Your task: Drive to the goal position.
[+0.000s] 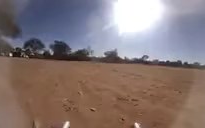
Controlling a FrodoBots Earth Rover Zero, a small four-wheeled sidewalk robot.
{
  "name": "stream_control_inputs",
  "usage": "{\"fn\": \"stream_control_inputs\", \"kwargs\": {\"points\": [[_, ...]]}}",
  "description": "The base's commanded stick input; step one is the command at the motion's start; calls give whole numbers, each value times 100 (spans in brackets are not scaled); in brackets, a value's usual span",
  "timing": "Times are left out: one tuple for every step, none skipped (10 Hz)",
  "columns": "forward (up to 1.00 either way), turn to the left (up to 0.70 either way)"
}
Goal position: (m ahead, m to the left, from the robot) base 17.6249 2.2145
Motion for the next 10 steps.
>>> {"fn": "stream_control_inputs", "kwargs": {"points": [[50,0],[50,0],[50,0],[50,0],[50,0],[50,0],[50,0],[50,0],[50,0],[50,0]]}}
